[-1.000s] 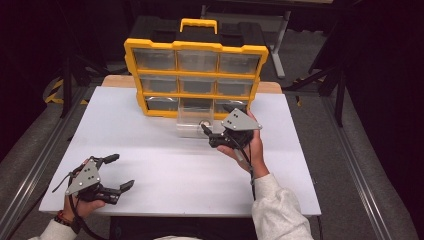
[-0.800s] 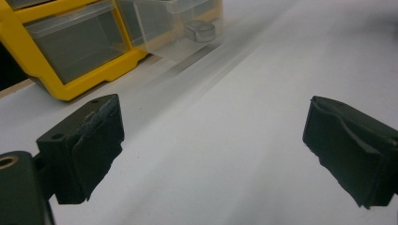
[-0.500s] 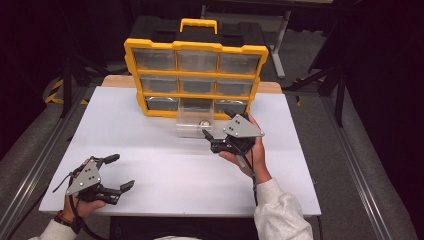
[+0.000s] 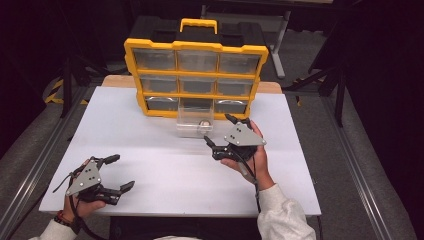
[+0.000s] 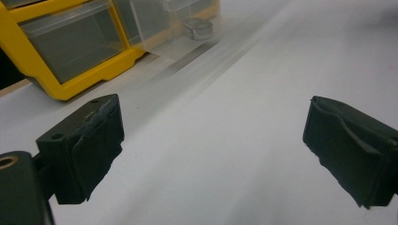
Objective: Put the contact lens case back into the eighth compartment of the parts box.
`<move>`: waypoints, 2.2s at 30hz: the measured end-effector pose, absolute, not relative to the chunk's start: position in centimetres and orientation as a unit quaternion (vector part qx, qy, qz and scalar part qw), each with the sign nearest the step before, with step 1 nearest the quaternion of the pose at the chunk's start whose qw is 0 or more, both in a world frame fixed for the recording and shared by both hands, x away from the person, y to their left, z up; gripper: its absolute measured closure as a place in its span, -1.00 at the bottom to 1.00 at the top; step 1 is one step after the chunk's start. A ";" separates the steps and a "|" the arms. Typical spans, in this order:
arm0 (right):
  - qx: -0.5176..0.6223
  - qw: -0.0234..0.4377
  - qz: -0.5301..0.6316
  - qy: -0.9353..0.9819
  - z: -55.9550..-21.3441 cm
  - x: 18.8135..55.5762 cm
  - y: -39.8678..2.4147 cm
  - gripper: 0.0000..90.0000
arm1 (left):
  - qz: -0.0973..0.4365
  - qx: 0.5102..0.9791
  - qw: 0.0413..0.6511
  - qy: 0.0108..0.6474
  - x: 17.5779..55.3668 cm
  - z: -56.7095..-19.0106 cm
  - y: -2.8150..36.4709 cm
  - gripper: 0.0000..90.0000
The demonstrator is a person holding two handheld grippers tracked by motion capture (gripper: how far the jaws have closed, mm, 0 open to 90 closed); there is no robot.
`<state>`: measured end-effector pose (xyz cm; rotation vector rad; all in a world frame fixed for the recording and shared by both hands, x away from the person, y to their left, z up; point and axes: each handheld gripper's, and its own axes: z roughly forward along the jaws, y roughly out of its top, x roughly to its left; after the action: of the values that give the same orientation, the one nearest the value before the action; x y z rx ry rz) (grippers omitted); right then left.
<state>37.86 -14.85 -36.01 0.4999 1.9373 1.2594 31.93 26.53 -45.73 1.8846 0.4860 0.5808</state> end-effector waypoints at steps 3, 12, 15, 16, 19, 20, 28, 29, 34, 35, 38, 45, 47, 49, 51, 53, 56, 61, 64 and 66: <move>0.191 0.383 0.488 0.760 -36.2 37.4 -14.9 -0.70 | 0.244 0.790 0.525 0.202 31.9 -45.7 26.5 -0.85; 0.187 0.380 0.481 0.768 -36.9 36.6 -15.3 -0.70 | 0.244 0.791 0.524 0.200 31.9 -45.7 26.5 -0.85; 0.187 0.383 0.480 0.767 -37.0 36.3 -15.6 -0.70 | 0.242 0.792 0.523 0.199 31.9 -45.7 26.4 -0.85; 0.187 0.384 0.480 0.766 -37.0 36.2 -15.7 -0.70 | 0.244 0.792 0.522 0.199 31.9 -45.7 26.4 -0.85; 0.188 0.385 0.483 0.764 -37.0 35.9 -16.0 -0.70 | 0.242 0.792 0.523 0.201 31.9 -45.8 26.3 -0.85; 0.187 0.385 0.482 0.764 -37.1 35.8 -16.1 -0.70 | 0.242 0.792 0.523 0.200 31.9 -45.8 26.3 -0.85; 0.187 0.389 0.475 0.767 -37.4 35.1 -16.9 -0.70 | 0.243 0.794 0.521 0.199 31.9 -45.8 26.2 -0.85; 0.187 0.390 0.473 0.768 -37.5 35.0 -16.9 -0.70 | 0.243 0.794 0.521 0.198 31.9 -45.8 26.2 -0.85; 0.189 0.389 0.467 0.771 -37.9 34.7 -17.3 -0.70 | 0.244 0.793 0.521 0.199 31.9 -45.8 26.2 -0.85; 0.189 0.389 0.466 0.772 -38.0 34.7 -17.4 -0.70 | 0.244 0.793 0.521 0.198 31.9 -45.8 26.2 -0.85; 0.190 0.389 0.464 0.773 -38.3 34.5 -17.7 -0.70 | 0.244 0.793 0.521 0.198 31.9 -45.8 26.2 -0.85; 0.191 0.389 0.462 0.774 -39.0 34.0 -18.3 -0.69 | 0.244 0.794 0.520 0.198 31.9 -45.8 26.2 -0.85; 0.191 0.390 0.459 0.775 -39.2 33.9 -18.4 -0.69 | 0.244 0.794 0.520 0.198 31.9 -45.8 26.2 -0.85; 0.191 0.391 0.456 0.777 -39.4 33.7 -18.6 -0.70 | 0.244 0.794 0.520 0.198 31.9 -45.8 26.2 -0.85; 0.191 0.389 0.455 0.777 -39.7 33.5 -18.7 -0.69 | 0.244 0.794 0.520 0.197 31.8 -45.8 26.2 -0.85; 0.193 0.388 0.455 0.778 -39.9 33.4 -18.9 -0.70 | 0.245 0.794 0.520 0.198 31.9 -45.8 26.2 -0.85; 0.190 0.389 0.453 0.779 -40.4 33.1 -19.2 -0.70 | 0.246 0.796 0.518 0.196 31.9 -45.8 26.2 -0.85; 0.187 0.383 0.456 0.782 -41.3 32.8 -19.6 -0.70 | 0.247 0.798 0.515 0.193 31.9 -45.8 26.1 -0.85; 0.188 0.383 0.452 0.783 -41.8 32.7 -19.9 -0.70 | 0.247 0.797 0.516 0.194 31.9 -45.8 26.1 -0.85; 0.192 0.381 0.453 0.783 -42.1 32.6 -20.2 -0.70 | 0.247 0.796 0.518 0.195 32.0 -45.8 26.1 -0.85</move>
<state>32.63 -20.22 -42.11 0.4889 1.9988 1.1573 31.96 26.13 -45.80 1.9095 0.4673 0.5916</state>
